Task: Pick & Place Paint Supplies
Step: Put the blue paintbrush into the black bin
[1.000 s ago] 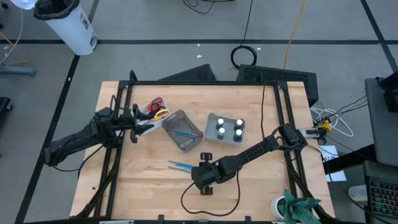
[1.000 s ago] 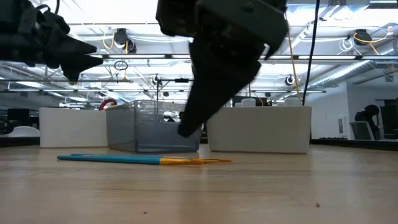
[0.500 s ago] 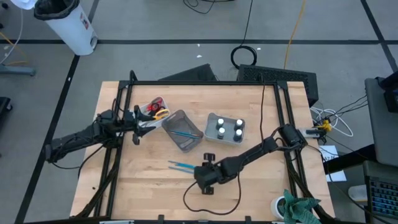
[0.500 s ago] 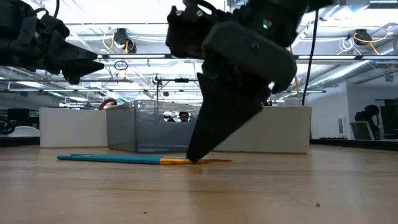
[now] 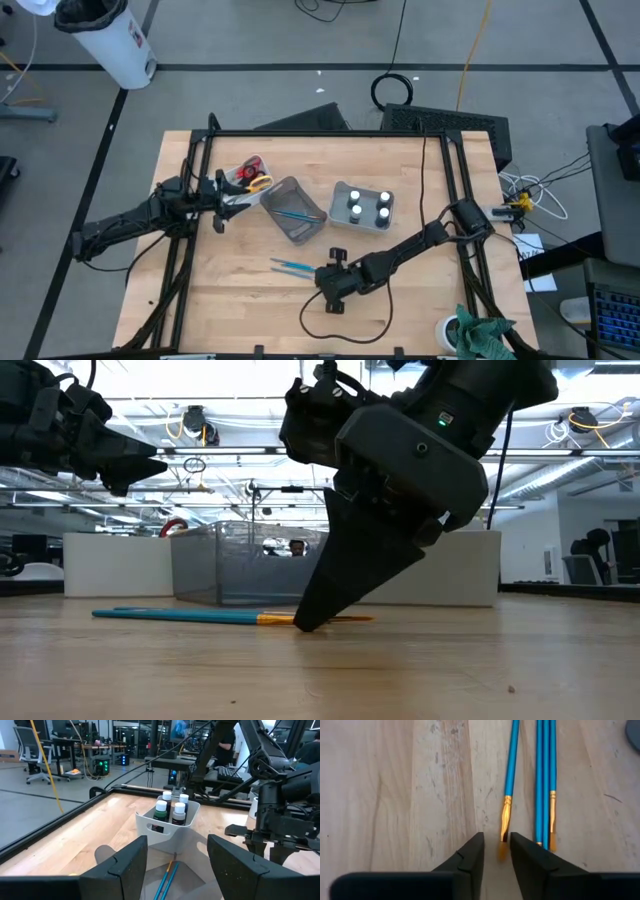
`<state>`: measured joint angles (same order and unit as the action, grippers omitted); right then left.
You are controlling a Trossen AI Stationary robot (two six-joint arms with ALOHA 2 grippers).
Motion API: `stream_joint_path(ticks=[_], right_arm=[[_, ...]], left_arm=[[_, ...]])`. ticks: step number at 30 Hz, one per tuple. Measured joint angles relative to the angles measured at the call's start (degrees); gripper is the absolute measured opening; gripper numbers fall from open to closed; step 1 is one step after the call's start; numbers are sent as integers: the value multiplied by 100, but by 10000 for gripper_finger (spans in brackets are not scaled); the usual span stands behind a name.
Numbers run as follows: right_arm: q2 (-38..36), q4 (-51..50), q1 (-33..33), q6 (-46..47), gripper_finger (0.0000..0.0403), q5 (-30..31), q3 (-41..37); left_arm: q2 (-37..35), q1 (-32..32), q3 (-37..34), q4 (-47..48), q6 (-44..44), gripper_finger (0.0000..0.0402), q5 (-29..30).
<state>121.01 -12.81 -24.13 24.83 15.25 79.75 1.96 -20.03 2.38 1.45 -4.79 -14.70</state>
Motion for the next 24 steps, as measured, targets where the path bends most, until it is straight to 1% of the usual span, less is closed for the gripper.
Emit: stream_joint_path(ticks=[7,11,18,24], right_arm=[[9,-12,1,2,34,0,-30],[14,-40,1,5,6,-1,-34],[21,-28,1,3,3,0,-38],[-80,327,-71,-140,1,-24,-64]], left_arm=[[0,0,0,0,2,214,2],[0,0,0,0,4,214,2],[0,0,0,0,4,214,4],[0,0,1,0,5,214,4]])
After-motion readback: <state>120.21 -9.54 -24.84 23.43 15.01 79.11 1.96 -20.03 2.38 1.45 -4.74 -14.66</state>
